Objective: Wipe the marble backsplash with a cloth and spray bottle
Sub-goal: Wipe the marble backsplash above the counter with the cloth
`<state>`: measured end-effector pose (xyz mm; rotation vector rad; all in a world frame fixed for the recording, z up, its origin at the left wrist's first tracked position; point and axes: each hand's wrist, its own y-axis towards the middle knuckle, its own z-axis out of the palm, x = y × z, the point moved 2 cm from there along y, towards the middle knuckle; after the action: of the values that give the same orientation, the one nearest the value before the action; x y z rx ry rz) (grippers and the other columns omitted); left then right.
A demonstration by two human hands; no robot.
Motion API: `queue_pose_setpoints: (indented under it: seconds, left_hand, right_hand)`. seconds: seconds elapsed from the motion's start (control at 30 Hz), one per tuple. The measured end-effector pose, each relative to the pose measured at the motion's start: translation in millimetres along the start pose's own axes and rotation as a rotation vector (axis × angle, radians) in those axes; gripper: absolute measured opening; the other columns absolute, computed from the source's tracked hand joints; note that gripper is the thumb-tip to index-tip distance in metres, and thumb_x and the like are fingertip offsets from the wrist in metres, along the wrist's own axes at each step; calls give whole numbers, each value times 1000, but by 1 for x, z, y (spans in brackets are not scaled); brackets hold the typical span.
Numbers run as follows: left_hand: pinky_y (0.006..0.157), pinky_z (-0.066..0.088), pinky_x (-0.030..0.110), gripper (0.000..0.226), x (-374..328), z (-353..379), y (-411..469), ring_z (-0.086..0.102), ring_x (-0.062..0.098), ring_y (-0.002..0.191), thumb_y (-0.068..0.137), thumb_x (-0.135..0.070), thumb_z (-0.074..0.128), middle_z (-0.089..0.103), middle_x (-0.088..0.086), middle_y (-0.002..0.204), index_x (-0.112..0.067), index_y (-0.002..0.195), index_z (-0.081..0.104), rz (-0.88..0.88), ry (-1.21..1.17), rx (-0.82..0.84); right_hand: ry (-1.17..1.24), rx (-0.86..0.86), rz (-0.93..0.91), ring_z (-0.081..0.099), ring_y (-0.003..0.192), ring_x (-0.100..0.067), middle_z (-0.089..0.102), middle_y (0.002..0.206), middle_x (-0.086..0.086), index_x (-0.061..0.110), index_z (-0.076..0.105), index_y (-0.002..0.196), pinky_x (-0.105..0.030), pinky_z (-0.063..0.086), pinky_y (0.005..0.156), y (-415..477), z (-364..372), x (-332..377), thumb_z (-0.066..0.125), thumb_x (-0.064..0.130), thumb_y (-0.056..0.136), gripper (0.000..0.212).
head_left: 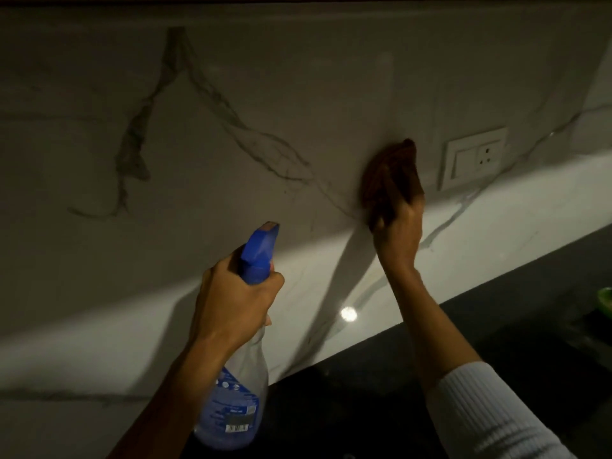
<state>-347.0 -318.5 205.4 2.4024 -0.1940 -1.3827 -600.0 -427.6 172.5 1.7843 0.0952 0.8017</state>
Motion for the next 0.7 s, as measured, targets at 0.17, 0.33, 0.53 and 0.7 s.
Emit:
queue_pose_setpoints:
  seconds: [0.17,0.33,0.53,0.7]
  left_hand:
    - [49,51,36,19,15,9,-6,53,10,35,72,-15,66,46,-2,45,-9,63,51,-22,65,0]
    - [54,59,45,10,32,28,-15,61,23,48,75,-16,66,62,14,64,-17,80,58,-62,45,55]
    - [53,59,46,15,42,46,-25,54,17,41,73,-14,68,51,0,51,-16,72,53,-116,46,43]
    - [58,58,48,18,50,48,-30,56,28,49,68,-24,67,50,-1,51,-21,65,50,-154,88,23]
  right_hand:
    - [9,102,160,34,136,-31,34,149,-11,16,54,133,-37,36,108,-82,12,2,68,-3,80,58]
    - [-183,428,-195,52,116,-32,53,130,-12,21,62,125,-40,58,73,-125,7,5,89,16,62,69]
    - [-81,356,-117,51,115,-4,50,128,12,27,56,129,-21,51,89,-72,-17,-22,64,32,91,40]
    - [20,161,226,50,121,-24,50,132,-8,19,60,126,-44,51,97,-62,-19,-46,61,4,89,39]
